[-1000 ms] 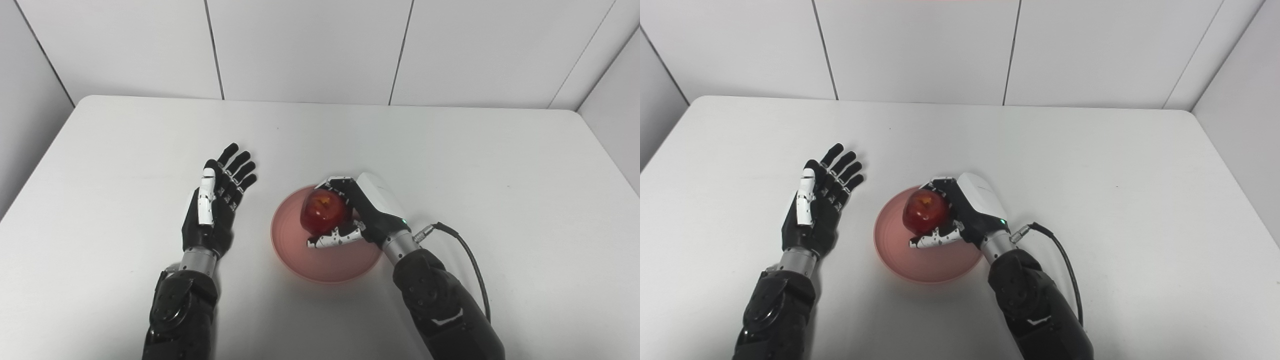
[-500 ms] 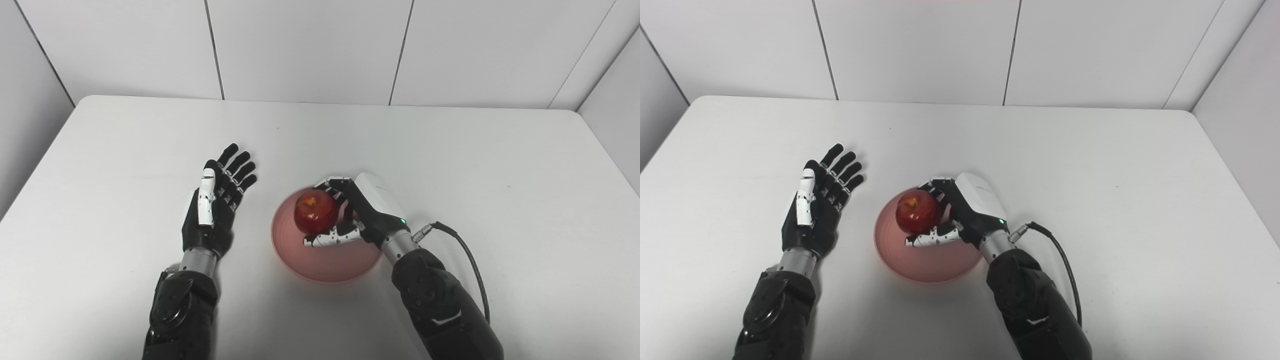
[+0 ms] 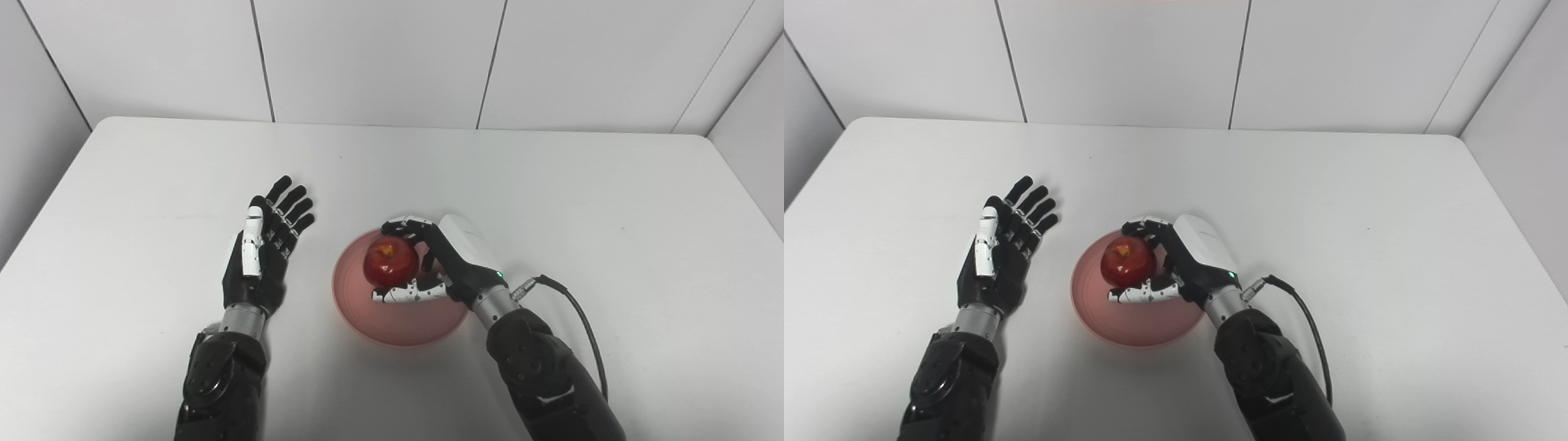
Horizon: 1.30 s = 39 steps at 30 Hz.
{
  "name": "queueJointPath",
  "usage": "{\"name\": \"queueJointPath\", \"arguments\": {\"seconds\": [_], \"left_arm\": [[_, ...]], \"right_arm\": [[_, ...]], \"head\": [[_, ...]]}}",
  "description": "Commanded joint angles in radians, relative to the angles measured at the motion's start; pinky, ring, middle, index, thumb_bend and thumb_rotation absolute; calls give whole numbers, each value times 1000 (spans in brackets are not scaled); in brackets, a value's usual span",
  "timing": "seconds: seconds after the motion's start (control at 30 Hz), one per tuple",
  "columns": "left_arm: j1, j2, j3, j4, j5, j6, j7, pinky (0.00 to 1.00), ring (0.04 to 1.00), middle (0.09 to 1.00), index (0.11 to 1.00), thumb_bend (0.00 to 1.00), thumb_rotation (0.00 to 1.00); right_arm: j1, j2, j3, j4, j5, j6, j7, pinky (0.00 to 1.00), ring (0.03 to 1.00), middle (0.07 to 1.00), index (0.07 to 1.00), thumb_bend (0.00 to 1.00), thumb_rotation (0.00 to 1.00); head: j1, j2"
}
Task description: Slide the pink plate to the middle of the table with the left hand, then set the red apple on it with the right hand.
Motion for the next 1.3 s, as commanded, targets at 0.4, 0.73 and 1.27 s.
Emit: {"name": "queueJointPath", "arguments": {"seconds": [0.4,0.73,1.27], "left_arm": [[4,-3,-3,6,7,7,4,862,857,857,848,416,1000],[3,-1,-2,7,3,9,2,860,858,858,852,409,1000],[7,0,-5,4,15,6,8,860,859,858,852,412,1000]], "right_arm": [[1,-60,-29,-136,78,-29,62,742,800,829,840,1000,446],[17,-97,-86,-219,217,-24,129,846,916,945,964,1000,513],[89,-48,-231,-183,245,-152,-81,815,895,933,950,981,964]], "head": [[-3,-1],[-3,-3],[-4,-14]]}}
